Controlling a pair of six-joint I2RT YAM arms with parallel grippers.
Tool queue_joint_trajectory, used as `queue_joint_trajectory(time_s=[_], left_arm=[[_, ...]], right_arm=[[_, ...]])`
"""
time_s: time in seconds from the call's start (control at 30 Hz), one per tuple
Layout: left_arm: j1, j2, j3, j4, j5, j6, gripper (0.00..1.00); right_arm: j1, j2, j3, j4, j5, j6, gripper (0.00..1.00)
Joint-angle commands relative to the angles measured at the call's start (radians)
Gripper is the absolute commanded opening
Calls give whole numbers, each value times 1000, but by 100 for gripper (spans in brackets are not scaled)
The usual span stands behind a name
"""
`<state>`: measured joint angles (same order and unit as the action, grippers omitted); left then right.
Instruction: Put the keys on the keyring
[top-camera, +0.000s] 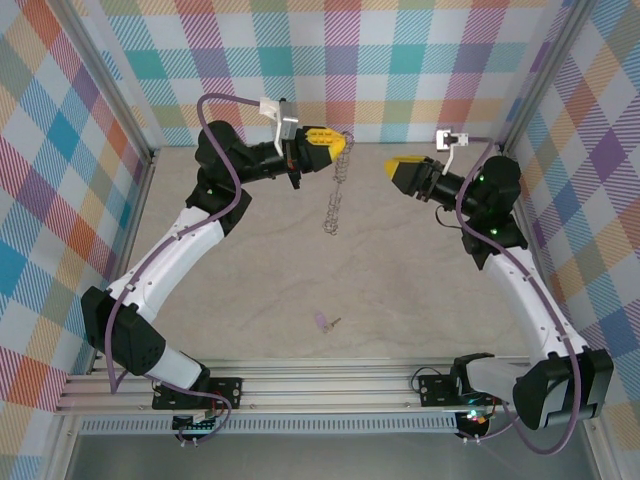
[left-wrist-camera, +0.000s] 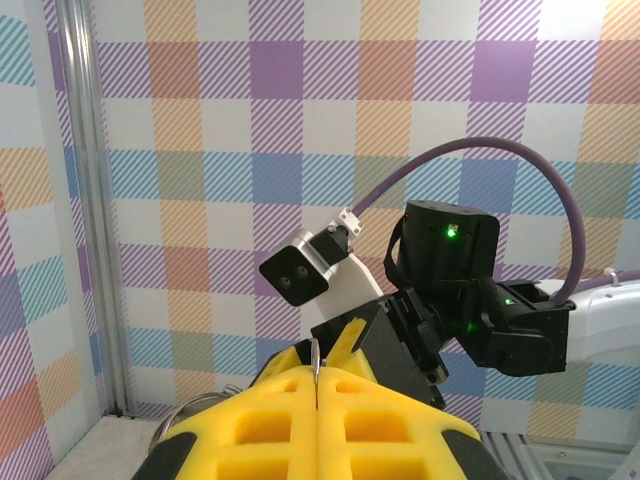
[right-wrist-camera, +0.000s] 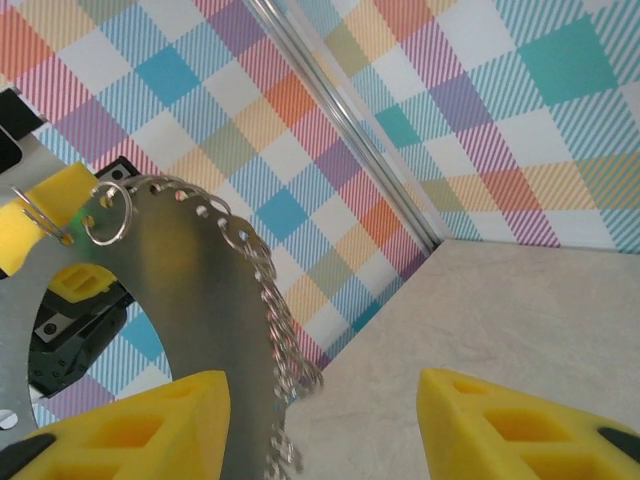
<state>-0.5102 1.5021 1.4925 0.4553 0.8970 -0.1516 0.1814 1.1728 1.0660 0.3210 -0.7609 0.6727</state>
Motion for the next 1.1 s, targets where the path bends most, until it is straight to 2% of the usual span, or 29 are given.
queue_joint_trajectory(time_s=[0.0, 0.23, 0.73, 0.9, 1.07], left_arm=[[-13, -30, -12, 53, -8, 5, 0], [-13, -17, -29, 94, -40, -54, 0], [-12, 77, -117, 577, -247, -400, 0], [-14, 130, -110, 755, -338, -512, 0], [-23, 172, -68, 800, -356, -550, 0]], right_arm=[[-3, 21, 43, 104, -39, 47, 51], [-2, 55, 66, 233, -58, 150, 50], [21, 157, 69, 619, 49, 423, 45], [51, 185, 105, 643, 76, 432, 44], [88, 226, 166, 663, 87, 430, 43]])
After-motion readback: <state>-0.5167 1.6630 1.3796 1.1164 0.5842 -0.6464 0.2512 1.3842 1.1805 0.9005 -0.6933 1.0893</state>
